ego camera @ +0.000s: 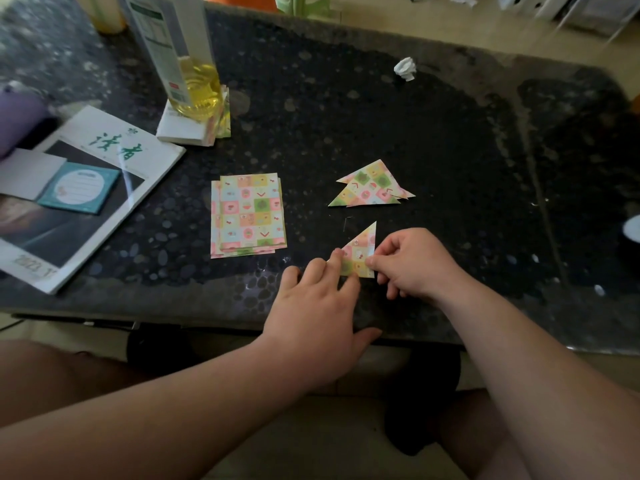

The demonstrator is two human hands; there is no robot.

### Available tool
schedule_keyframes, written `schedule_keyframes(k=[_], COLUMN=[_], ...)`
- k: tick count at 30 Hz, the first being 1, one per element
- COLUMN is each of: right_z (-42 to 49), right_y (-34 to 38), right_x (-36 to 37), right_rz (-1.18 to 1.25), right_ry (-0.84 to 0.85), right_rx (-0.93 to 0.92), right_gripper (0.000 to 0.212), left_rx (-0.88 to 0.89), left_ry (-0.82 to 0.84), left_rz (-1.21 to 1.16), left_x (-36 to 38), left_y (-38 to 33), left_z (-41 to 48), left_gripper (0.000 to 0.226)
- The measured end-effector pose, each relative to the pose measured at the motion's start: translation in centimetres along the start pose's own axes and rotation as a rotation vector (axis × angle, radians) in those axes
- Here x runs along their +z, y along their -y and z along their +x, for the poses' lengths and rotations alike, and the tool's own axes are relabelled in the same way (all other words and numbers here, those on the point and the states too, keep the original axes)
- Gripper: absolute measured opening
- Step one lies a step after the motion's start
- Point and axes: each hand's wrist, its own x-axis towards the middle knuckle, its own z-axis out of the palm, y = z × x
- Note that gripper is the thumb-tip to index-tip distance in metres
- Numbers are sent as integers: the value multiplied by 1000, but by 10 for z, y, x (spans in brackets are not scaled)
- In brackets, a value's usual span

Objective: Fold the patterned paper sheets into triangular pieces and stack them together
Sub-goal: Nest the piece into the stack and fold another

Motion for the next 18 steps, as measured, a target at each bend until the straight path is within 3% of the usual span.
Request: schedule_keyframes(k=[7, 12, 16, 18], right_z=[0, -3, -17, -29], right_y=[2, 6, 9, 14], right_x=[0, -1, 4, 7], right_rz=[1, -11, -291, -347], right_ry=[5, 13, -216, -196], right_rx=[22, 42, -167, -285], right_gripper=[9, 10, 3, 34], left_rx=[17, -1, 3, 9], left_ry=[-10, -3, 12, 3], left_rz=[-7, -21, -11, -22], left_x=[0, 1, 1, 1], left_y=[2, 2, 3, 4], left_z=[1, 3, 4, 4], left_gripper=[80, 99, 103, 102])
